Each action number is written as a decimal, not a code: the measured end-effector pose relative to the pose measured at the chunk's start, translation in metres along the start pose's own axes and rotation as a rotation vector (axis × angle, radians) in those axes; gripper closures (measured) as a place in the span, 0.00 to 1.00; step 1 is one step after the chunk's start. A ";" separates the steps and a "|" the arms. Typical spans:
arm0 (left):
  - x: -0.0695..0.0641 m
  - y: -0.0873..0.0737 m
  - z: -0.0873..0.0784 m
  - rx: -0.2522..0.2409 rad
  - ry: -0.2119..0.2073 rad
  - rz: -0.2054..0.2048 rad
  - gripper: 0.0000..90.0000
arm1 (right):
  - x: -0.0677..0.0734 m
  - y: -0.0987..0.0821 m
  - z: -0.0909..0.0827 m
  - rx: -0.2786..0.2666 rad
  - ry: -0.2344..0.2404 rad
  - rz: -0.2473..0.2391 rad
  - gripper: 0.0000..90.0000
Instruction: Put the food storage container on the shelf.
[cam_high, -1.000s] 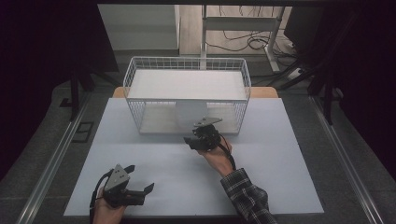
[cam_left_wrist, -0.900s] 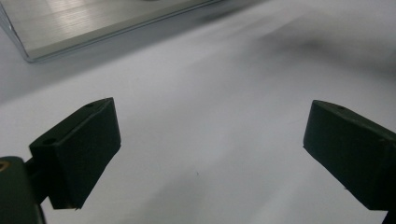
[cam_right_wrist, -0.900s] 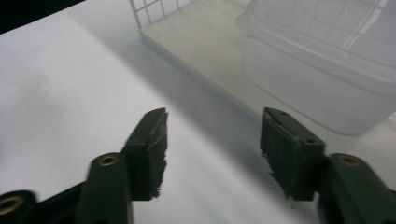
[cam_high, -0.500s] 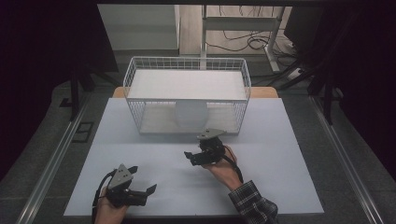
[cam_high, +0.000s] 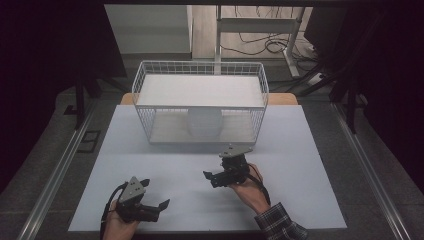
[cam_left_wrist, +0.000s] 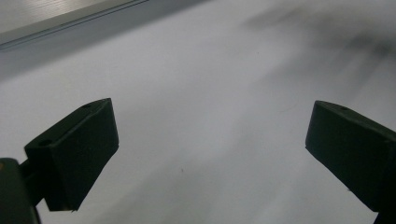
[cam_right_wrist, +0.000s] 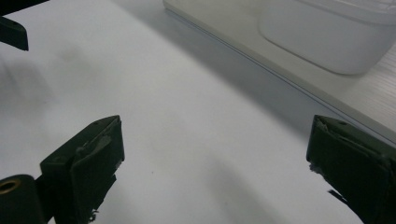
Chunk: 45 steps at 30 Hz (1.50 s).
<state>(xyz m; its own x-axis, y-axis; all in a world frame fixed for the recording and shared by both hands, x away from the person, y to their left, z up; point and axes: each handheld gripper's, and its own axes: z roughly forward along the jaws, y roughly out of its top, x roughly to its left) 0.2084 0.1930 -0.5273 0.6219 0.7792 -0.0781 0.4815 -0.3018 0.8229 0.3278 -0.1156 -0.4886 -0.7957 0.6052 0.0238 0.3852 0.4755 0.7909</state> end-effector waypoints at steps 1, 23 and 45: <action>0.000 0.000 0.000 0.004 0.000 0.002 0.02 | 0.000 -0.001 -0.002 0.000 0.002 0.003 0.04; -0.002 -0.002 -0.003 0.041 0.019 0.045 0.03 | 0.003 -0.028 -0.043 -0.020 -0.003 0.034 0.03; 0.007 -0.012 -0.028 0.013 0.057 0.017 0.01 | -0.001 -0.067 -0.112 -0.045 -0.089 0.087 0.03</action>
<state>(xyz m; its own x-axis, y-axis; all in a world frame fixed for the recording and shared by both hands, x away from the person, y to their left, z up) 0.1901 0.2175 -0.5221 0.5943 0.8036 -0.0322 0.4797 -0.3220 0.8162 0.2507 -0.2200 -0.4730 -0.7147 0.6982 0.0405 0.4277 0.3906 0.8152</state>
